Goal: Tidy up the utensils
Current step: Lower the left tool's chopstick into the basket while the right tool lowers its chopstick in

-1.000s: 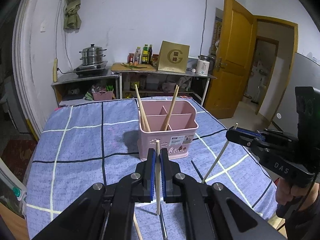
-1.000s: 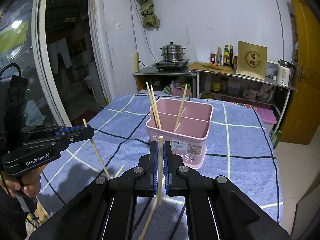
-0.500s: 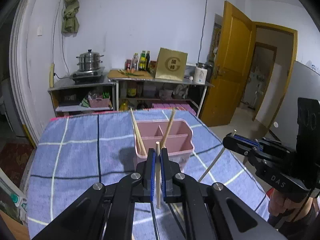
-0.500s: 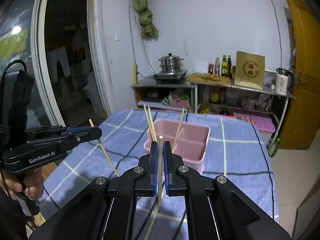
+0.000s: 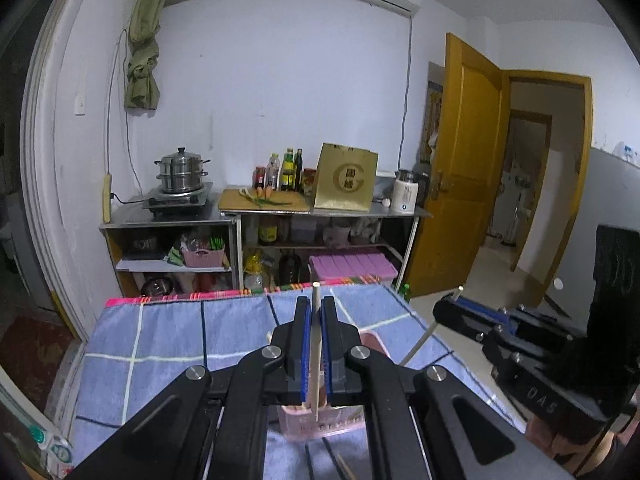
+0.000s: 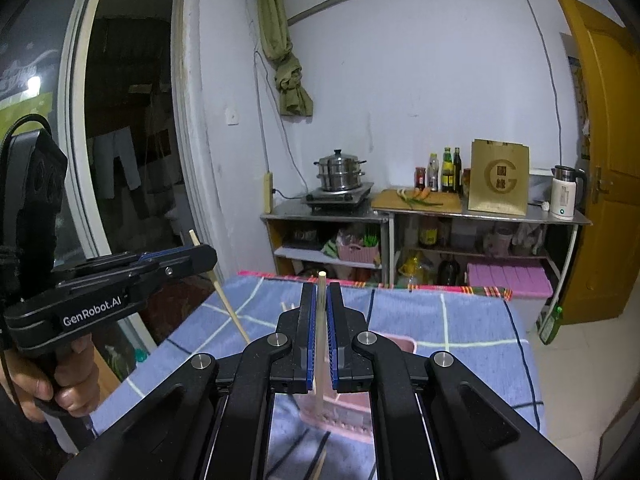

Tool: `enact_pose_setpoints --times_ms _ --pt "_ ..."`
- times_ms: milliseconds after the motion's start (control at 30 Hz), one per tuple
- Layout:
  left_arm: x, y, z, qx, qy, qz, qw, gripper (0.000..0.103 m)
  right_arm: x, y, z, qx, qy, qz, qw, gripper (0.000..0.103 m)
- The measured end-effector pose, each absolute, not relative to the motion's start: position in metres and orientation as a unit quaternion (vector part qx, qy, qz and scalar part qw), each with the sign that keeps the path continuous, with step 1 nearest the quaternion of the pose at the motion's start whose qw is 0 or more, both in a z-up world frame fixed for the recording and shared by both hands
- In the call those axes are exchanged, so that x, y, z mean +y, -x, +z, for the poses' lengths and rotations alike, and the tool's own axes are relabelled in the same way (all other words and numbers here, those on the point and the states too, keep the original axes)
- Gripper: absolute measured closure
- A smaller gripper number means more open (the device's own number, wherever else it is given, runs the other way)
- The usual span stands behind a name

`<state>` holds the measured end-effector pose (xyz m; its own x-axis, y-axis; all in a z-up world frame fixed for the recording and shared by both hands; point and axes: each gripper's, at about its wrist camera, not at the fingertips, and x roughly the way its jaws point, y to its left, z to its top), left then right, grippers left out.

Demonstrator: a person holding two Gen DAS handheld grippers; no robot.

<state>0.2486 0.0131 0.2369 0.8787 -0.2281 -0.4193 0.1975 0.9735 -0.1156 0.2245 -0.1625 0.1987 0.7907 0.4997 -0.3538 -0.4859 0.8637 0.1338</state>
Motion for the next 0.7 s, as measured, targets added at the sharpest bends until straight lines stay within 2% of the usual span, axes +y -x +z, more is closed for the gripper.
enact_pose_setpoints --times_ms 300,700 --pt "0.017 -0.286 0.227 0.220 0.035 -0.104 0.969 0.098 -0.155 -0.251 0.194 0.186 -0.023 0.256 0.948 0.098" --pt "0.025 -0.318 0.177 0.261 0.034 -0.094 0.960 0.098 -0.143 -0.275 0.164 0.206 -0.020 0.255 0.945 0.098"
